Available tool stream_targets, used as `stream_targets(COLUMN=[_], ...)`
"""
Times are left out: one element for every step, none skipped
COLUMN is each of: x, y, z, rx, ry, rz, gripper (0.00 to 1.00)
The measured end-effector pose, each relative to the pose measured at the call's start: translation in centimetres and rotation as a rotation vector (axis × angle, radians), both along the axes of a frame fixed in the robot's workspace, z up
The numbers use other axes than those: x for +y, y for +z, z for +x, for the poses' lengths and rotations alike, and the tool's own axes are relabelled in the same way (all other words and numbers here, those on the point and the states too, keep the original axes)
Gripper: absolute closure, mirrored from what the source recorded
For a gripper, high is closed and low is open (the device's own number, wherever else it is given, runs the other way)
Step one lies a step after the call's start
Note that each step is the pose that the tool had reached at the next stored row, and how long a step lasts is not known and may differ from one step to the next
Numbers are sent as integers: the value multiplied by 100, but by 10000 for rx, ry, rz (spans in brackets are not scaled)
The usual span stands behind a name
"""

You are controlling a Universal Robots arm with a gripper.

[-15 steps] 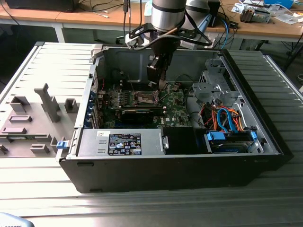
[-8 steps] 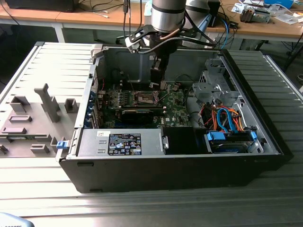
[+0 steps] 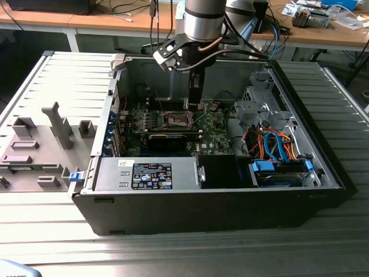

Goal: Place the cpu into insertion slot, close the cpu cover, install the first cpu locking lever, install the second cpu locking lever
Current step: 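Place the cpu into insertion slot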

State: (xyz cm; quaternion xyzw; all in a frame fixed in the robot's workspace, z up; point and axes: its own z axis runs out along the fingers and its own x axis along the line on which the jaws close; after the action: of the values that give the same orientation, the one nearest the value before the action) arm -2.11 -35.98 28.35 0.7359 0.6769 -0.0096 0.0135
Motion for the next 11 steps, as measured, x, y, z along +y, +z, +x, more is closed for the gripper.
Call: stream_targets(x=[0,0,0,0,0,0,0,0,0,0,0], y=[-3,-5,-9,-11,-13,-14,-14,-15,-15,-15,-15], z=[0,0,0,0,0,0,0,0,0,0,0], rx=[-1,-1,0,-1,0,0,1,0,-1,0,0], ry=[251,425,741,921,1123,1366,1391,1393,1396,1397,1398], rz=[1,2,1,1,1,0,-1,1,1,1,1], gripper=[46,46,46,46,46,46,46,46,46,46,46])
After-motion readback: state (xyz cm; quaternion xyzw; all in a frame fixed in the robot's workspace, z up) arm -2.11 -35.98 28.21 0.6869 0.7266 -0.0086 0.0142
